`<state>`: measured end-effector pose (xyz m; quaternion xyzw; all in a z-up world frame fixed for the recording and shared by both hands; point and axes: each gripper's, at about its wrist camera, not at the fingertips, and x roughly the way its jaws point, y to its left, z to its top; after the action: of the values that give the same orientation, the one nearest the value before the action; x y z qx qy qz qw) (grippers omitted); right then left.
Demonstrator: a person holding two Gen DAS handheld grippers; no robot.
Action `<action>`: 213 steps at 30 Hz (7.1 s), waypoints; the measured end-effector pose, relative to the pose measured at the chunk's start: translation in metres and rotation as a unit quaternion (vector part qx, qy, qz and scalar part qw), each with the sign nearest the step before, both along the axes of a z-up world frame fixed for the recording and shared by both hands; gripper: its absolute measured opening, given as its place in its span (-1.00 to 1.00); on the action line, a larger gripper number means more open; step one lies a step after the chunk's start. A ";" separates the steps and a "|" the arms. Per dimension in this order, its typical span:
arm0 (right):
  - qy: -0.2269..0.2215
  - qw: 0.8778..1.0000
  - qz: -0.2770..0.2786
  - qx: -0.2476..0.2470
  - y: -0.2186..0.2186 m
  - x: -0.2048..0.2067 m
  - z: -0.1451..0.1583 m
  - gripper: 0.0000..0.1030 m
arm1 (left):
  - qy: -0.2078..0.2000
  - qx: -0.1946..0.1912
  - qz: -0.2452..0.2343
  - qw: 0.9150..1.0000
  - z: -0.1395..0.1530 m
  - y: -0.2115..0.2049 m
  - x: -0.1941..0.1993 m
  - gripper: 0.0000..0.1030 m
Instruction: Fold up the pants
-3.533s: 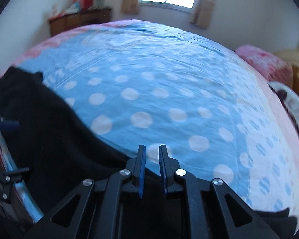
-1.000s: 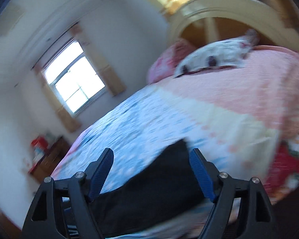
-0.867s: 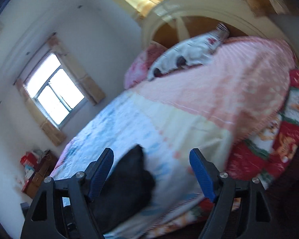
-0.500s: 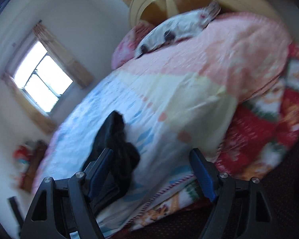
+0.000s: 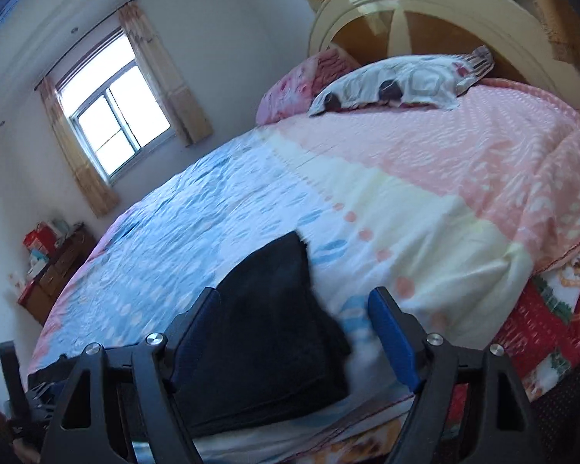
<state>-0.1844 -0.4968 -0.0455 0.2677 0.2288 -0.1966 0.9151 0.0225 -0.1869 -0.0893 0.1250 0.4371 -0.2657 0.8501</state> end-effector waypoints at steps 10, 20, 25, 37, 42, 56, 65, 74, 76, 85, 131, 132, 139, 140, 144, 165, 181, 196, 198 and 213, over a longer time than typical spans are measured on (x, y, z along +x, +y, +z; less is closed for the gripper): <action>-0.047 0.993 0.065 0.083 0.049 0.014 -0.022 0.41 | 0.006 -0.017 0.009 1.000 0.004 0.013 0.004 0.99; 0.004 1.000 -0.008 0.024 0.046 0.033 -0.014 -0.90 | -0.007 -0.055 0.076 0.996 0.022 0.071 0.028 0.99; 0.014 0.986 0.106 -0.129 0.142 0.078 0.027 -0.90 | -0.006 -0.056 0.095 0.994 0.015 0.093 0.038 0.99; 0.076 0.885 0.288 -0.357 0.350 0.166 -0.031 -0.89 | -0.019 0.015 0.076 0.997 -0.024 0.115 0.057 0.94; 0.089 0.849 0.308 -0.420 0.382 0.166 -0.056 -0.89 | -0.023 0.024 0.083 0.996 -0.025 0.143 0.064 0.94; 0.074 0.813 0.372 -0.442 0.429 0.176 -0.076 -0.24 | -0.058 0.019 0.174 0.983 0.002 0.228 0.081 0.94; -0.037 0.861 0.428 -0.274 0.373 0.125 -0.013 0.04 | -0.078 -0.018 0.136 0.988 0.035 0.206 0.078 0.94; 0.030 0.936 0.271 -0.224 0.250 0.098 0.007 0.04 | -0.085 -0.004 0.064 0.994 0.038 0.121 0.074 0.94; 0.049 0.930 0.288 -0.224 0.248 0.090 -0.012 0.04 | -0.058 0.006 0.053 0.997 0.019 0.112 0.066 0.94; 0.050 0.932 0.306 -0.190 0.240 0.071 -0.013 0.04 | -0.006 0.017 0.057 0.998 -0.026 0.116 0.045 0.95; 0.040 0.885 0.450 -0.116 0.419 0.223 -0.071 0.06 | -0.019 -0.130 0.513 0.848 -0.021 0.421 0.077 1.00; 0.040 0.884 0.451 -0.117 0.419 0.222 -0.071 0.07 | -0.021 -0.139 0.513 0.847 -0.020 0.421 0.076 1.00; 0.041 0.883 0.450 -0.129 0.426 0.223 -0.071 0.16 | -0.049 -0.265 0.487 0.831 -0.009 0.444 0.066 0.57; 0.041 0.883 0.450 -0.130 0.426 0.223 -0.071 0.17 | -0.052 -0.264 0.478 0.836 -0.008 0.444 0.068 0.51; 0.040 0.884 0.450 -0.122 0.425 0.224 -0.071 0.18 | -0.074 -0.232 0.478 0.844 -0.006 0.440 0.067 0.17; 0.038 0.883 0.455 -0.108 0.421 0.225 -0.071 0.19 | -0.055 -0.116 0.445 0.886 -0.018 0.429 0.088 0.92; 0.037 0.884 0.454 -0.109 0.419 0.225 -0.071 0.22 | -0.070 -0.239 0.407 0.879 -0.016 0.416 0.081 0.71; 0.019 0.894 0.442 -0.073 0.406 0.221 -0.060 0.22 | -0.029 -0.311 0.399 0.862 -0.030 0.420 0.082 -0.57; -0.020 0.910 0.408 -0.067 0.387 0.212 -0.043 0.18 | -0.028 -0.319 0.399 0.859 -0.027 0.422 0.080 -0.58; 0.048 0.920 0.385 -0.058 0.371 0.231 -0.072 -0.74 | -0.143 -0.280 0.240 0.918 0.057 0.350 0.063 -0.59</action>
<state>0.0465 -0.1257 -0.1171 0.0953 0.3464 0.1458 0.9218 0.0854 0.1632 -0.0326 -0.1904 0.2353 -0.1443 0.9421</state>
